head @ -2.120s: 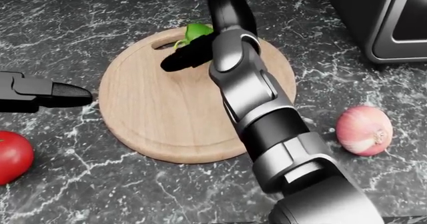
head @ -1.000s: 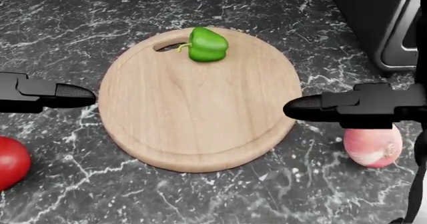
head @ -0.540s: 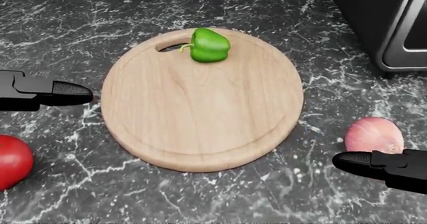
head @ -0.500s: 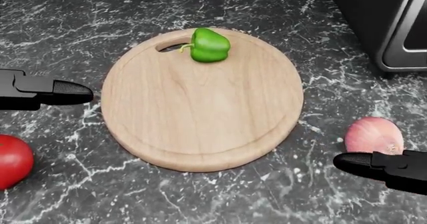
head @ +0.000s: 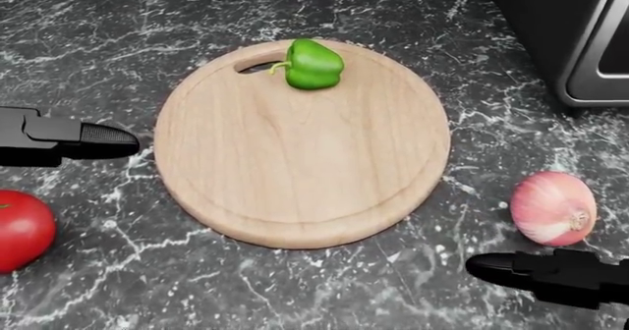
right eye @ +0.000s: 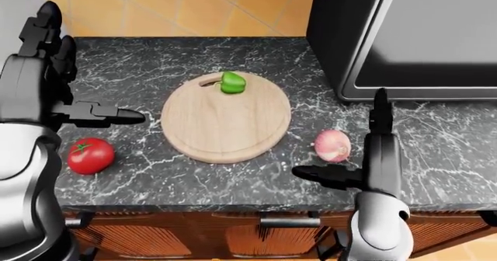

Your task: Place the avocado, onion, tomato and bell pepper on the cutting board.

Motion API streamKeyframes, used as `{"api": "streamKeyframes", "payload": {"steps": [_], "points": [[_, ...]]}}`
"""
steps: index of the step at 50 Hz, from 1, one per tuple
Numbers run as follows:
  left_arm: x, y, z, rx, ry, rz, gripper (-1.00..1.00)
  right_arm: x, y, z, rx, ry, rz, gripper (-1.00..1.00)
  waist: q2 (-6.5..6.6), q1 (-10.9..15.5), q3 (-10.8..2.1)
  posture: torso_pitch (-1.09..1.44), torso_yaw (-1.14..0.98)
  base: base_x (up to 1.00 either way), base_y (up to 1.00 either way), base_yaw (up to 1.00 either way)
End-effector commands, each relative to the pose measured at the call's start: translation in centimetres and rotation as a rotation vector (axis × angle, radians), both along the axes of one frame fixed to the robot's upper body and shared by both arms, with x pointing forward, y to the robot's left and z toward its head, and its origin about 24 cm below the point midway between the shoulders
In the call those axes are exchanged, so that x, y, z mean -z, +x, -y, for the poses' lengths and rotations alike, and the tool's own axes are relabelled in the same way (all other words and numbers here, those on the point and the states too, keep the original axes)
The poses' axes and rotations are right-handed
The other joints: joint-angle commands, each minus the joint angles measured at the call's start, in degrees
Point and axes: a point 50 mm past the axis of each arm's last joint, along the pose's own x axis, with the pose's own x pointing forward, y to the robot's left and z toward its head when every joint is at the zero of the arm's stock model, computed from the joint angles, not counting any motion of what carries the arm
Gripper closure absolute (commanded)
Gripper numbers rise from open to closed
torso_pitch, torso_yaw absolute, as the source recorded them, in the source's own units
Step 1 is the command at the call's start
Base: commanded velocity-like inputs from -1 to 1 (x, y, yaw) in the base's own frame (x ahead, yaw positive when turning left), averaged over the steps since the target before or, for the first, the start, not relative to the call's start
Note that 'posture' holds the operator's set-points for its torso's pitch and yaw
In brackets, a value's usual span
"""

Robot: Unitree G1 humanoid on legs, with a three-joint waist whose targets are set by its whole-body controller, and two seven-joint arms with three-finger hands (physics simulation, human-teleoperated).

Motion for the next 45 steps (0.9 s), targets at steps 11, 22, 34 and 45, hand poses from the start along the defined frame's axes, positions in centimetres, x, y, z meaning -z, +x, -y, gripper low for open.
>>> {"api": "streamKeyframes", "payload": {"steps": [11, 22, 34, 45], "points": [[-1.1, -0.6, 0.0, -0.007, 0.018, 0.077, -1.00, -0.4, 0.4, -0.2, 0.000, -0.016, 0.059, -0.97, 0.04, 0.04, -1.13, 0.00, 0.00, 0.00, 0.00, 0.00], [-1.3, -0.7, -0.1, -0.006, 0.019, 0.079, -1.00, 0.1, 0.6, 0.1, -0.001, -0.013, 0.042, -0.41, 0.00, 0.05, -1.17, 0.00, 0.00, 0.00, 0.00, 0.00], [-1.4, -0.8, -0.2, -0.012, 0.022, 0.080, -1.00, 0.8, -0.5, 0.9, 0.005, -0.010, 0.029, -0.20, -0.12, 0.02, -1.12, 0.00, 0.00, 0.00, 0.00, 0.00], [-1.4, -0.9, -0.2, -0.012, 0.022, 0.080, -1.00, 1.1, -0.4, 0.7, 0.000, -0.008, 0.024, 0.16, -0.15, 0.00, -1.14, 0.00, 0.00, 0.00, 0.00, 0.00]]}}
